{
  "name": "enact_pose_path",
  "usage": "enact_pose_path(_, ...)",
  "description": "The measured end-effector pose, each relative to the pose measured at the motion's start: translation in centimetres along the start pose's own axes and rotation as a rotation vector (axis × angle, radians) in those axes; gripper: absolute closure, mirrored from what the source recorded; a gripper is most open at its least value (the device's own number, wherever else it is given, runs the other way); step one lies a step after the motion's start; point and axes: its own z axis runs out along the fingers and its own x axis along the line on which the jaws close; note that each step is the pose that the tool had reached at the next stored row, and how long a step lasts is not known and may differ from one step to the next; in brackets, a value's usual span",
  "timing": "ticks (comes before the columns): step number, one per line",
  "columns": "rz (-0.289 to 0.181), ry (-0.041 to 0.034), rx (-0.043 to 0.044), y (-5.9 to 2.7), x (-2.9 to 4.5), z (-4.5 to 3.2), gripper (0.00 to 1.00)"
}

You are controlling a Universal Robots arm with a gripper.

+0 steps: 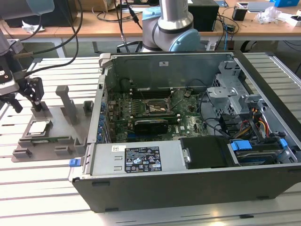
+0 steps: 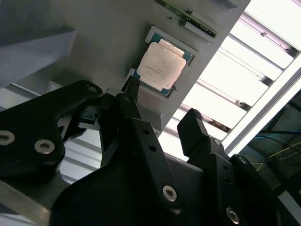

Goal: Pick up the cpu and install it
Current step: 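Pick up the cpu and move it towards the insertion slot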

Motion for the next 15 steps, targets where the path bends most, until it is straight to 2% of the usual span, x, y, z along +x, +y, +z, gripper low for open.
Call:
enact_pose_path(2, -0.002, -0.0001, 0.0049, 0.14, -0.05, 0.25, 0.40)
enact_pose_path(5, -0.012, -0.0003, 0.0052, 0.15, -0.04, 0.42, 0.40)
enact_pose_path(6, -0.017, -0.0010, 0.0034, 0.12, -0.05, 0.46, 0.40)
enact_pose_path(8, -0.028, -0.0014, -0.0062, 0.05, -0.05, 0.46, 0.40)
enact_pose_path(10, -0.039, -0.0019, -0.0215, -0.02, -0.05, 0.47, 0.40)
enact_pose_path(11, -0.042, -0.0020, -0.0242, -0.06, -0.05, 0.46, 0.40)
enact_pose_path(15, -0.043, -0.0021, -0.0243, -0.11, -0.05, 0.47, 0.40)
